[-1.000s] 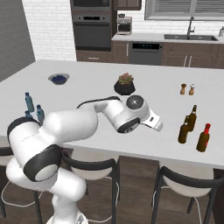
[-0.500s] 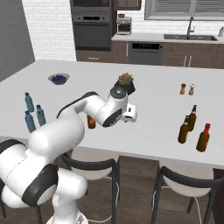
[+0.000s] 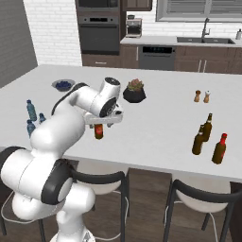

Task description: Move the plastic bottles in the middle to the plastics group, and the glass bottles in the middle to the glass group.

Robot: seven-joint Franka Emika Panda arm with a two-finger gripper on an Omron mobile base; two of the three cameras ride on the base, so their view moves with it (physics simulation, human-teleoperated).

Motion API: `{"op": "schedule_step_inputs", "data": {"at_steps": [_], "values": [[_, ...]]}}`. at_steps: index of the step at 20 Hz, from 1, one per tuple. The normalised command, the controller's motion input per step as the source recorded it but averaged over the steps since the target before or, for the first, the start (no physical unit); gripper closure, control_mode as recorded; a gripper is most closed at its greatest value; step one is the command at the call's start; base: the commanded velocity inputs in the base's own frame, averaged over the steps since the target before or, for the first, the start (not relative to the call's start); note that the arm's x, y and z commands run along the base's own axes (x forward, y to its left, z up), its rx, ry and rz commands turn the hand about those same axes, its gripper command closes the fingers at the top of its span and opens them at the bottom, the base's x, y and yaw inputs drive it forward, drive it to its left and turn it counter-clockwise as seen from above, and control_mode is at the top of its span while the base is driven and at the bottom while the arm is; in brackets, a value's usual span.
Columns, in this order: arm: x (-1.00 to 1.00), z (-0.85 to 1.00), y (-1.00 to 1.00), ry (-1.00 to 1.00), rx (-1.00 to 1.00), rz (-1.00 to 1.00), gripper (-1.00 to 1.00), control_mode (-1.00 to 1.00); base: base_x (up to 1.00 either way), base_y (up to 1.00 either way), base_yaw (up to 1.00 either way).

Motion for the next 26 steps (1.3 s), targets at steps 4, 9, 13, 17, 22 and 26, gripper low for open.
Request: {"op": "schedule_step_inputs", "data": {"at_steps": [4, 9, 13, 17, 22, 26], "values": [[0.0, 0.0, 0.99, 0.0, -0.14, 0.07, -1.0, -1.0, 0.0, 0.0, 0.0], [0.0, 0.0, 0.61, -0.05, -0.14, -0.03, -1.0, -1.0, 0.0, 0.0, 0.0], [0.0, 0.0, 0.27, -0.09, -0.12, -0.16, -1.0, -1.0, 0.0, 0.0, 0.0], [0.1, 0.0, 0.03, 0.0, -0.06, -0.31, -1.0, -1.0, 0.0, 0.0, 0.0], [-0.01, -0.02, -0.01, 0.0, 0.0, -0.42, -1.0, -1.0, 0.0, 0.0, 0.0], [0.0, 0.0, -0.01, -0.08, 0.01, -0.33, -1.0, -1.0, 0.0, 0.0, 0.0]]}}
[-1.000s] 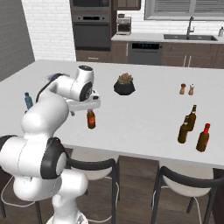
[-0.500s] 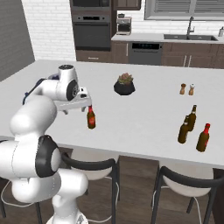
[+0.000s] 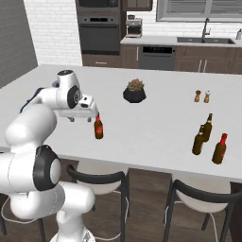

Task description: Move the plastic bottles in the middle to the plastics group, and the glass bottles in the middle to the glass group.

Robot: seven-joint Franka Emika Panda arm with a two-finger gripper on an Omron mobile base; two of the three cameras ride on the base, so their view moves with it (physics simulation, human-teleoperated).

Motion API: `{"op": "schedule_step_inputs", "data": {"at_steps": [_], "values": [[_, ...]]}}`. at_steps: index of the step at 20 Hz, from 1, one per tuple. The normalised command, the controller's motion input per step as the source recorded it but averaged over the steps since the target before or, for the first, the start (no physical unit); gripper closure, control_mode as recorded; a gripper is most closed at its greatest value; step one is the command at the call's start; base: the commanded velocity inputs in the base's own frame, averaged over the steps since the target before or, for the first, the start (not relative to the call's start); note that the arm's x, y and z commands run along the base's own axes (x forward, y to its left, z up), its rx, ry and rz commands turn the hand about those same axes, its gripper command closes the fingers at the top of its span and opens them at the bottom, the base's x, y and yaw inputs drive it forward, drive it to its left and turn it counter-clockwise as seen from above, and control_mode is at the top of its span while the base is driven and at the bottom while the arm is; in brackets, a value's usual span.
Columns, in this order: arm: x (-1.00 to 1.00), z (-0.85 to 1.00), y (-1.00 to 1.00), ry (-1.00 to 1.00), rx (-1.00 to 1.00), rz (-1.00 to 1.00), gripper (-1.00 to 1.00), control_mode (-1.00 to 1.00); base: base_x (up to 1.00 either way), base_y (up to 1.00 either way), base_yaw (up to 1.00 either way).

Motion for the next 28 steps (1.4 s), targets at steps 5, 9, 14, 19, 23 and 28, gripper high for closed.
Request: {"op": "schedule_step_inputs", "data": {"at_steps": [5, 9, 14, 19, 23, 28], "values": [[0.06, -0.1, -0.02, -0.18, 0.0, -0.02, -1.0, -1.0, 0.0, 0.0, 0.0], [0.29, -0.3, 0.0, -0.22, 0.0, 0.01, -1.0, -1.0, 0.0, 0.0, 0.0], [0.34, -0.2, -0.01, -0.15, 0.03, 0.05, -1.0, -1.0, 0.0, 0.0, 0.0], [0.39, 0.03, -0.07, -0.02, 0.02, 0.07, -1.0, -1.0, 0.0, 0.0, 0.0], [0.09, 0.1, -0.01, 0.0, 0.0, 0.02, -1.0, -1.0, 0.0, 0.0, 0.0], [0.0, -0.01, -0.02, 0.0, 0.0, 0.01, -1.0, -1.0, 0.0, 0.0, 0.0]]}}
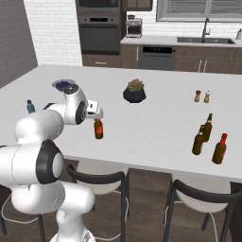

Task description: Move the plastic bottles in the middle to the plastics group, and the glass bottles in the middle to the glass group.

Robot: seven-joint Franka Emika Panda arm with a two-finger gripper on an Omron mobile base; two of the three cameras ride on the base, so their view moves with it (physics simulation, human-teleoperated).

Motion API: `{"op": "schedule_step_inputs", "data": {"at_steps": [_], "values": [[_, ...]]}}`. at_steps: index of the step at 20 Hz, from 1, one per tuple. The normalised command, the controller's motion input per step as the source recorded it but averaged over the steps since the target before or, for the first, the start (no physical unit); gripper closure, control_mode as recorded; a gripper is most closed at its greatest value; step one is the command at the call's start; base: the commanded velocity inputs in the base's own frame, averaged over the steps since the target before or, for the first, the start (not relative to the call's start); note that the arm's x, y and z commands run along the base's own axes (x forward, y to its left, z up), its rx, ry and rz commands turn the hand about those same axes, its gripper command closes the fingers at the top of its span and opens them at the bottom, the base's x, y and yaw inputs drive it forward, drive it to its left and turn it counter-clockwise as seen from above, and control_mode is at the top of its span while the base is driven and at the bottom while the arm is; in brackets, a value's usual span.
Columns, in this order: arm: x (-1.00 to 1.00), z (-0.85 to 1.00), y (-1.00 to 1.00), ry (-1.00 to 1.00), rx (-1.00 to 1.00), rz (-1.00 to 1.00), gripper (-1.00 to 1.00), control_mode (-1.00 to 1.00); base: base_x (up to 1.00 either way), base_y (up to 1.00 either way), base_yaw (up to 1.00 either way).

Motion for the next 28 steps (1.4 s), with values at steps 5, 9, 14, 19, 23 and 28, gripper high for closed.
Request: {"op": "schedule_step_inputs", "data": {"at_steps": [5, 9, 14, 19, 23, 28], "values": [[0.07, -0.12, -0.09, 0.0, 0.0, 0.02, -1.0, -1.0, 0.0, 0.0, 0.0], [0.16, 0.0, -0.23, 0.0, 0.0, 0.02, -1.0, -1.0, 0.0, 0.0, 0.0], [0.08, 0.0, -0.06, 0.0, 0.0, 0.02, -1.0, -1.0, 0.0, 0.0, 0.0], [0.18, -0.17, 0.0, 0.0, 0.0, 0.05, -1.0, -1.0, 0.0, 0.0, 0.0], [0.29, -0.26, 0.0, 0.0, 0.0, 0.02, -1.0, -1.0, 0.0, 0.0, 0.0], [0.32, -0.24, 0.0, 0.0, 0.0, 0.0, -1.0, -1.0, 0.0, 0.0, 0.0]]}}
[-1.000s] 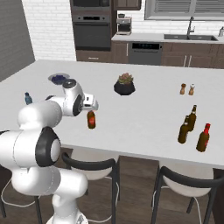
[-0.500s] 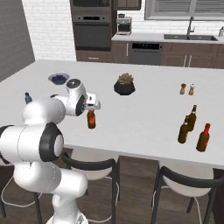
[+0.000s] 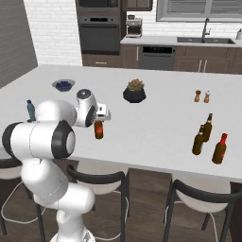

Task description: Move the plastic bottles in the middle to the plastics group, and the glass bottles in the middle to the glass group.

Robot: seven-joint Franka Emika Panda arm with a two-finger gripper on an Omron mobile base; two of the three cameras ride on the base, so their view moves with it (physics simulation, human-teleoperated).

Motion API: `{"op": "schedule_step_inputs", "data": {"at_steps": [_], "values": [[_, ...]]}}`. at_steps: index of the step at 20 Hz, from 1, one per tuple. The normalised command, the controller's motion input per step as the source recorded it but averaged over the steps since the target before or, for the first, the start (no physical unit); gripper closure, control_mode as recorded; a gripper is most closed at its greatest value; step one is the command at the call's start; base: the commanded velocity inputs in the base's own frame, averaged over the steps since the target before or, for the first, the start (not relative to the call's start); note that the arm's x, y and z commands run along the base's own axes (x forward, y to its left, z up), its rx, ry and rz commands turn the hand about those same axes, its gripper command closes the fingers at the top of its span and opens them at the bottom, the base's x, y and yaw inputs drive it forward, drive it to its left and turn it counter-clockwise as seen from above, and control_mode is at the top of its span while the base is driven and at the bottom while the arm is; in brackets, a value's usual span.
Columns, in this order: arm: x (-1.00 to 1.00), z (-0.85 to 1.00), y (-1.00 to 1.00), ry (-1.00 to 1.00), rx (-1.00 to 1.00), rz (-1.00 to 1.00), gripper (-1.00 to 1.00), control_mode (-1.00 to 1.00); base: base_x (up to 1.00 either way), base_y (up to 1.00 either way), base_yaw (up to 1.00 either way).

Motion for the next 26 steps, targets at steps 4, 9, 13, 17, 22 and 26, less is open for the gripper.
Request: {"op": "schedule_step_inputs", "data": {"at_steps": [4, 9, 13, 17, 22, 26], "values": [[0.3, -0.22, 0.0, 0.0, 0.0, 0.0, -1.0, -1.0, 0.0, 0.0, 0.0], [0.27, -0.04, 0.0, 0.0, 0.0, 0.0, -1.0, -1.0, 0.0, 0.0, 0.0], [0.14, 0.02, 0.0, 0.06, 0.0, 0.0, -1.0, -1.0, 0.0, 0.0, 0.0], [0.08, 0.11, 0.0, 0.2, 0.0, 0.0, -1.0, -1.0, 0.0, 0.0, 0.0], [0.0, 0.06, 0.0, 0.2, 0.0, 0.0, -1.0, -1.0, 0.0, 0.0, 0.0], [0.0, -0.02, 0.0, 0.1, 0.0, 0.0, -1.0, -1.0, 0.0, 0.0, 0.0]]}}
